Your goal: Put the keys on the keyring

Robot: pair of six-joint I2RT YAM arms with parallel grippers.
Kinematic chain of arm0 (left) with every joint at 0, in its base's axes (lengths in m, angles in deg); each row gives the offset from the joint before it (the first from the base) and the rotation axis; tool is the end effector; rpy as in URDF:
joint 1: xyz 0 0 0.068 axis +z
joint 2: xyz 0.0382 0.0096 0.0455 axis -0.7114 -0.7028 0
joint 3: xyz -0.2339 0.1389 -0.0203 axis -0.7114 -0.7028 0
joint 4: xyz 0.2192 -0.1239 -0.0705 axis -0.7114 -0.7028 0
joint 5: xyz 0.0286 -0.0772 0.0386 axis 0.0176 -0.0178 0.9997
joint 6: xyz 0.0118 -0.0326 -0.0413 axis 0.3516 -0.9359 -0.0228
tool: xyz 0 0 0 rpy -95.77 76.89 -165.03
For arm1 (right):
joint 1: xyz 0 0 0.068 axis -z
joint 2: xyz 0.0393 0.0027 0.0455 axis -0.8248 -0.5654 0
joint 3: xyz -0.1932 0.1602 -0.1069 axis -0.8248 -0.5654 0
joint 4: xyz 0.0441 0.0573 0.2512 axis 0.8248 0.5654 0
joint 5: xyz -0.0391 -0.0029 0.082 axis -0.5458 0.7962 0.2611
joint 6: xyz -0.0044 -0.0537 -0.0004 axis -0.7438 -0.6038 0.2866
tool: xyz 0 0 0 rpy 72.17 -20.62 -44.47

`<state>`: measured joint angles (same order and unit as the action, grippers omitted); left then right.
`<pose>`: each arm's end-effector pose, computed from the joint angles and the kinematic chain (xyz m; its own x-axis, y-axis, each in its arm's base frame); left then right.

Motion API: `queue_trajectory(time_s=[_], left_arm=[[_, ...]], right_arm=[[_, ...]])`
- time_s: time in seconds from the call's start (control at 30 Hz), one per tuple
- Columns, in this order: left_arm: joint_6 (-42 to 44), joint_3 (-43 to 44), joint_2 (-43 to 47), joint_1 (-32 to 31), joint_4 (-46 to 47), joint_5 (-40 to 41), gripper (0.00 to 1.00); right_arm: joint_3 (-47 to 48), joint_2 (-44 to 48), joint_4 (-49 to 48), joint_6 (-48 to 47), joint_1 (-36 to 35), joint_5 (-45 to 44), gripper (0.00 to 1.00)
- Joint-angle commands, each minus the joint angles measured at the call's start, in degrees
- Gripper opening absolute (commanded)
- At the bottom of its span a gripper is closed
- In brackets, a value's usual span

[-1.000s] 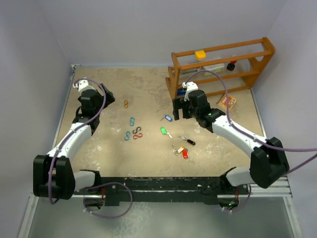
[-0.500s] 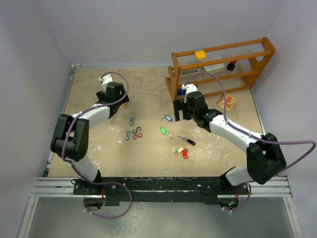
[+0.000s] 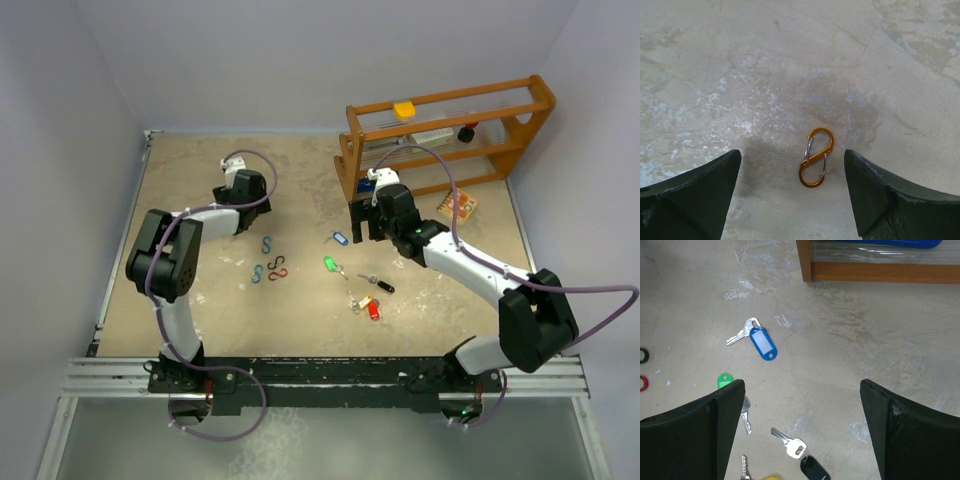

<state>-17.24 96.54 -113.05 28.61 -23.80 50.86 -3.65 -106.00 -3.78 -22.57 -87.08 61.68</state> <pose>0.3834 -0.0984 0.1567 -0.5215 -0.3049 -0.7969 -0.3725 0.9216 -0.1089 0.2774 0.1621 0.2554 -0.5198 -0.0244 -0.8539 -0.2483 0.9608 0.1237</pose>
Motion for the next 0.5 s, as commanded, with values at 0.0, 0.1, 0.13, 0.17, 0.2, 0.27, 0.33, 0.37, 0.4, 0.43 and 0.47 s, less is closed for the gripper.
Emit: queue_trajectory(time_s=[0.0, 0.1, 0.13, 0.17, 0.2, 0.27, 0.33, 0.37, 0.4, 0.43, 0.47], left_arm=[[2.04, 2.73, -1.16, -0.52, 2.63, -0.02, 0.81], [2.46, 2.94, -2.01, -0.58, 2.82, -0.09, 0.80], [2.59, 3.16, -2.35, -0.56, 2.76, -0.08, 0.79], [2.70, 3.29, -2.63, -0.56, 2.72, -0.09, 0.79], [2.79, 3.47, -2.98, -0.55, 2.56, -0.15, 0.78], [2.99, 3.76, -3.23, -0.57, 2.35, -0.52, 0.76], [2.98, 3.82, -3.41, -0.58, 2.10, -0.70, 0.74], [3.10, 3.85, -3.49, -0.56, 1.98, -0.75, 0.73], [3.16, 3.86, -3.55, -0.50, 1.92, -0.85, 0.72], [3.27, 3.86, -3.59, -0.55, 1.82, -0.88, 0.72], [3.51, 3.86, -3.72, -0.60, 1.91, -0.96, 0.71]], right_arm=[[0.27, 1.28, -1.59, 0.87, -0.27, -1.01, 1.00], [0.04, 1.00, -1.71, 1.09, -0.31, -0.72, 1.00], [0.01, 0.92, -1.73, 1.20, -0.29, -0.53, 1.00], [-0.07, 0.90, -1.83, 1.24, -0.31, -0.40, 1.00], [-0.15, 0.90, -1.92, 1.35, -0.31, -0.30, 1.00], [-0.24, 0.89, -1.89, 1.33, -0.31, -0.22, 1.00], [-0.40, 1.05, -1.93, 1.35, -0.31, -0.29, 1.00], [-0.45, 1.11, -1.78, 1.37, -0.27, -0.29, 1.00], [-0.50, 1.20, -1.72, 1.36, -0.29, -0.29, 1.00], [-0.59, 1.24, -1.71, 1.36, -0.31, -0.29, 1.00], [-0.72, 1.32, -1.71, 1.35, -0.31, -0.36, 1.00]])
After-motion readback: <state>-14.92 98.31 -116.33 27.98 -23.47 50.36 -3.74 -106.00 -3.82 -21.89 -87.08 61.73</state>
